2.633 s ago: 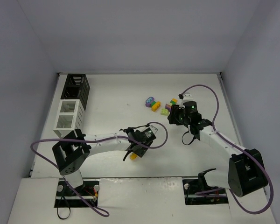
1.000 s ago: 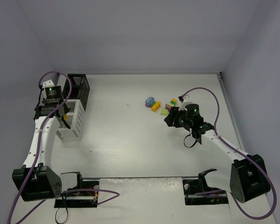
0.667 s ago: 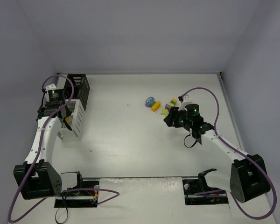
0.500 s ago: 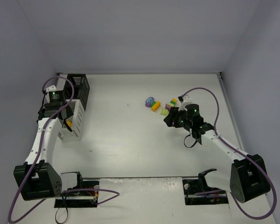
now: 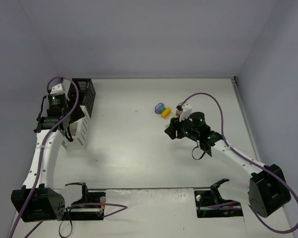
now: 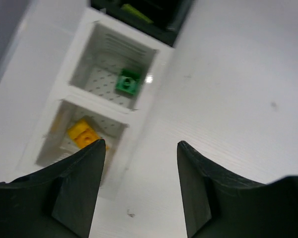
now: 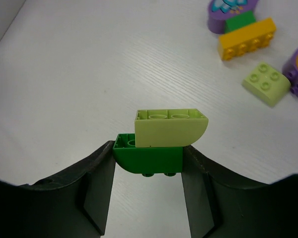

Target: Sort the legos into containers by color

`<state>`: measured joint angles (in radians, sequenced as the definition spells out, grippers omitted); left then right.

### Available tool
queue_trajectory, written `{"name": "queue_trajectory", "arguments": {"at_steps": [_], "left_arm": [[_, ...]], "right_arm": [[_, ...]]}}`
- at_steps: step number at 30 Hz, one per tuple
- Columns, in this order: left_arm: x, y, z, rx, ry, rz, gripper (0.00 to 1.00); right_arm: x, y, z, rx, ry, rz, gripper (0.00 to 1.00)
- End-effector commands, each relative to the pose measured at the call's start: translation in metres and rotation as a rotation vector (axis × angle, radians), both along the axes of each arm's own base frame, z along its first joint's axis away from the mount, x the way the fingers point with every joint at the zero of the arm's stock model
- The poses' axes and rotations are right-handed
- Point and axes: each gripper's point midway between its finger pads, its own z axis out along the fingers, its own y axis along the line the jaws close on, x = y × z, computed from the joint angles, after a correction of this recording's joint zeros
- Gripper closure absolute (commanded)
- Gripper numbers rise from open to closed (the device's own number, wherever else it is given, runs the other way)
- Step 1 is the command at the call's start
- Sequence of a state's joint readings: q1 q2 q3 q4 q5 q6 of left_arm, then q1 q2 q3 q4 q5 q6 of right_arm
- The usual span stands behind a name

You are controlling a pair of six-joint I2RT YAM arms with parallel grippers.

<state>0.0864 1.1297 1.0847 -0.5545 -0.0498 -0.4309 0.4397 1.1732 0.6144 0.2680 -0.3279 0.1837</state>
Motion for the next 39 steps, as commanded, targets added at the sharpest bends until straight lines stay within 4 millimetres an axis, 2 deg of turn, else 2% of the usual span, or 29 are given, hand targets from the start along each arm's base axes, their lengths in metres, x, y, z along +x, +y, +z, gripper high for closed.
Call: {"name": "queue_trajectory", "arguments": {"at_steps": [1,2,4,5,8,10,11,12,14,16,20,24,31,36,39], "left_arm": [[0.023,-0.059,0.066,-0.102,-0.184,-0.246,0.47],[0.022,-0.087,0.070,-0.121,-0.184,-0.338,0.47],[0.023,-0.121,0.071,-0.167,-0.160,-0.455,0.47],[0.023,-0.136,0.082,-0.185,-0.177,-0.506,0.47],[0.014,-0.195,0.092,-0.257,-0.166,-0.718,0.47],[0.014,-0.218,0.090,-0.290,-0.148,-0.793,0.47],[0.017,-0.227,0.096,-0.300,-0.165,-0.821,0.47],[0.018,-0.241,0.088,-0.316,-0.135,-0.858,0.47],[0.013,-0.262,0.091,-0.371,-0.119,-0.929,0.47],[0.004,-0.283,0.088,-0.451,-0.096,-0.998,0.47],[0.000,-0.297,0.084,-0.524,-0.122,-1.040,0.46],[-0.008,-0.300,0.066,-0.556,-0.072,-1.064,0.46],[-0.015,-0.305,0.049,-0.605,-0.001,-1.088,0.46],[-0.014,-0.306,0.031,-0.604,0.066,-1.075,0.47],[-0.017,-0.309,0.029,-0.623,0.085,-1.091,0.47]], "right_arm": [[0.008,0.037,0.061,0.002,-0.235,0.131,1.00],[0.008,0.044,0.067,-0.011,-0.271,0.159,1.00],[0.005,0.059,0.068,-0.015,-0.292,0.213,1.00],[0.006,0.064,0.074,-0.018,-0.334,0.243,1.00],[0.007,0.080,0.082,-0.034,-0.400,0.309,0.99],[0.005,0.091,0.087,-0.039,-0.425,0.349,0.98],[0.006,0.095,0.089,-0.042,-0.431,0.361,0.98],[0.008,0.101,0.093,-0.049,-0.447,0.380,0.97],[0.011,0.110,0.087,-0.064,-0.444,0.404,0.97],[0.012,0.118,0.091,-0.072,-0.463,0.429,0.96],[0.007,0.133,0.084,-0.084,-0.471,0.492,0.95],[0.003,0.142,0.083,-0.086,-0.490,0.532,0.95],[0.003,0.146,0.082,-0.087,-0.503,0.556,0.94],[0.000,0.150,0.091,-0.064,-0.526,0.573,0.94],[0.000,0.149,0.092,-0.066,-0.529,0.573,0.94]]}}
